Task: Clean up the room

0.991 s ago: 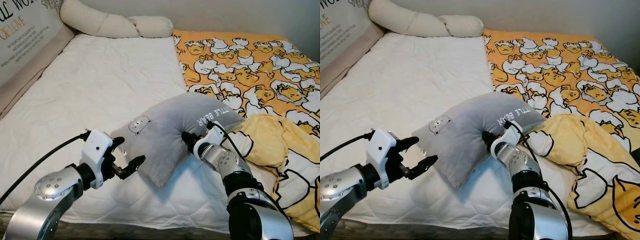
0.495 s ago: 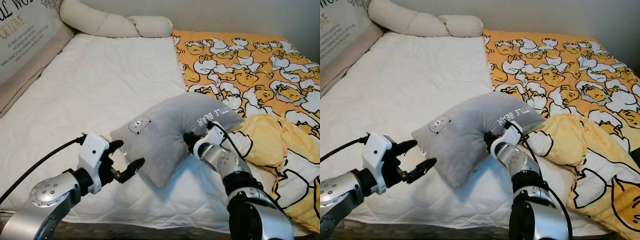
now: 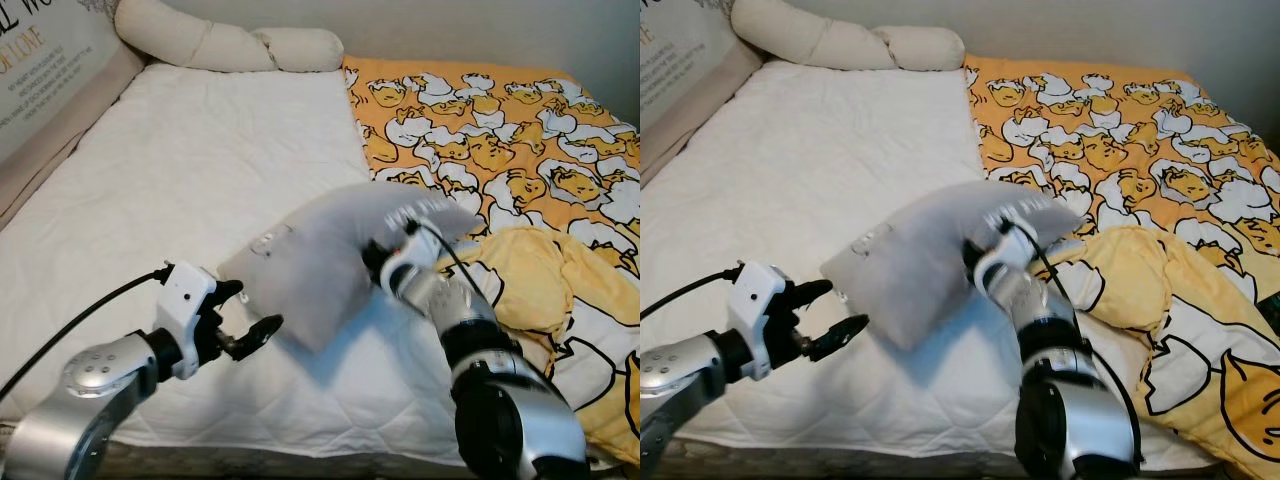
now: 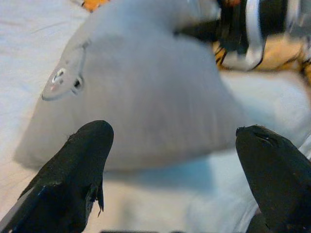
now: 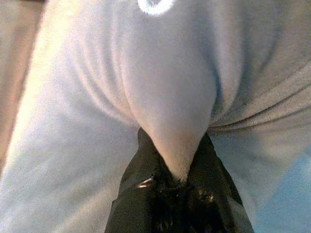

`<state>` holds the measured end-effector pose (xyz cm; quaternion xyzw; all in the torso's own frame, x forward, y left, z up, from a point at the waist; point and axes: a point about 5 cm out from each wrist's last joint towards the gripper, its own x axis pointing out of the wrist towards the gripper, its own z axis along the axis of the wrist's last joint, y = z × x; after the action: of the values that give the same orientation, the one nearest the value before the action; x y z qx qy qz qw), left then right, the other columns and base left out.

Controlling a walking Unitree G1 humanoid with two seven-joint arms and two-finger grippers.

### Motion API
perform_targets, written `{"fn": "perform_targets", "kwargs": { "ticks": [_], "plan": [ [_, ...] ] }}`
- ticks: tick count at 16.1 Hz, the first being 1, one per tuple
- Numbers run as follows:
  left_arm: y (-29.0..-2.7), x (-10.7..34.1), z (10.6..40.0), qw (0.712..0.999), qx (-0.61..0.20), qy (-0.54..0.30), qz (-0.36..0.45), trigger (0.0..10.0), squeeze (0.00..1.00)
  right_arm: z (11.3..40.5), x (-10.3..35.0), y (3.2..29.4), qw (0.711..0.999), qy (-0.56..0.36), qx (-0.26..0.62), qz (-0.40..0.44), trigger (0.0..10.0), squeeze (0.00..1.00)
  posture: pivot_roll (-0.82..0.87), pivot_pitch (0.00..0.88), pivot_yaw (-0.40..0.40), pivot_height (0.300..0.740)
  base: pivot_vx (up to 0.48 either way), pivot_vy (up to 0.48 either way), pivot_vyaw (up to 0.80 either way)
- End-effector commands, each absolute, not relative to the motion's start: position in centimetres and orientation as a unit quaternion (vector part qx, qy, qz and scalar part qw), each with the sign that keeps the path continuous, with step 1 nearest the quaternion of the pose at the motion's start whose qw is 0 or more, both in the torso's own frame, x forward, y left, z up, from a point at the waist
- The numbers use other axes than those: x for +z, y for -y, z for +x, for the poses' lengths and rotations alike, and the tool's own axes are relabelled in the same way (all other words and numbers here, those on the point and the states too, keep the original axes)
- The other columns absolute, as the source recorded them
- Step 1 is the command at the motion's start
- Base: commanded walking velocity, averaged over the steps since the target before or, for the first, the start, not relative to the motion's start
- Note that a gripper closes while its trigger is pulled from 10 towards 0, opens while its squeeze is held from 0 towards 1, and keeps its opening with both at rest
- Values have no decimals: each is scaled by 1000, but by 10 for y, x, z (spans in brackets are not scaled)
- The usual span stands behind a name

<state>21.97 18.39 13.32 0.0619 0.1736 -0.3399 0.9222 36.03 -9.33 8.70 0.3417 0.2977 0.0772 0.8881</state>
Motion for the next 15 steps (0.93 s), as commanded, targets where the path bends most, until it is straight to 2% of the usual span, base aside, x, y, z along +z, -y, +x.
{"fn": "perform_targets", "kwargs": {
  "ticks": [1, 3, 5, 7, 8, 9, 12, 15],
  "plan": [
    [-197, 133, 220, 929, -319, -176, 68, 10000, 0, 372, 113, 81, 893, -270, 124, 338, 0, 0, -43, 0, -41, 740, 0, 0, 0],
    [-207, 138, 223, 939, -295, -164, 64, 10000, 0, 376, 127, 73, 891, -256, 149, 344, 0, 0, -42, 0, -39, 740, 0, 0, 0],
    [-228, 154, 231, 959, -244, -129, 58, 10000, 0, 383, 155, 57, 884, -226, 204, 355, 0, 0, -32, 0, -42, 740, 0, 0, 0],
    [-252, 175, 237, 980, -181, -77, 41, 10000, 0, 388, 194, 44, 868, -180, 285, 364, 0, 0, -20, 0, -56, 740, 0, 0, 0],
    [-255, 177, 237, 982, -172, -71, 38, 10000, 0, 388, 198, 43, 865, -174, 294, 366, 0, 0, -18, 0, -59, 740, 0, 0, 0],
    [-274, 189, 237, 992, -116, -39, 29, 10000, 0, 387, 221, 42, 847, -149, 345, 377, 0, 0, -6, 0, -72, 740, 0, 0, 0],
    [-292, 198, 233, 998, -62, -15, 21, 10000, 0, 383, 233, 51, 826, -135, 393, 381, 0, 0, 3, 0, -74, 740, 0, 0, 0],
    [-309, 206, 227, 1000, -21, -3, 12, 10000, 0, 368, 209, 87, 819, -152, 407, 375, 0, 0, -4, 0, -61, 740, 0, 0, 0]
  ]
}}
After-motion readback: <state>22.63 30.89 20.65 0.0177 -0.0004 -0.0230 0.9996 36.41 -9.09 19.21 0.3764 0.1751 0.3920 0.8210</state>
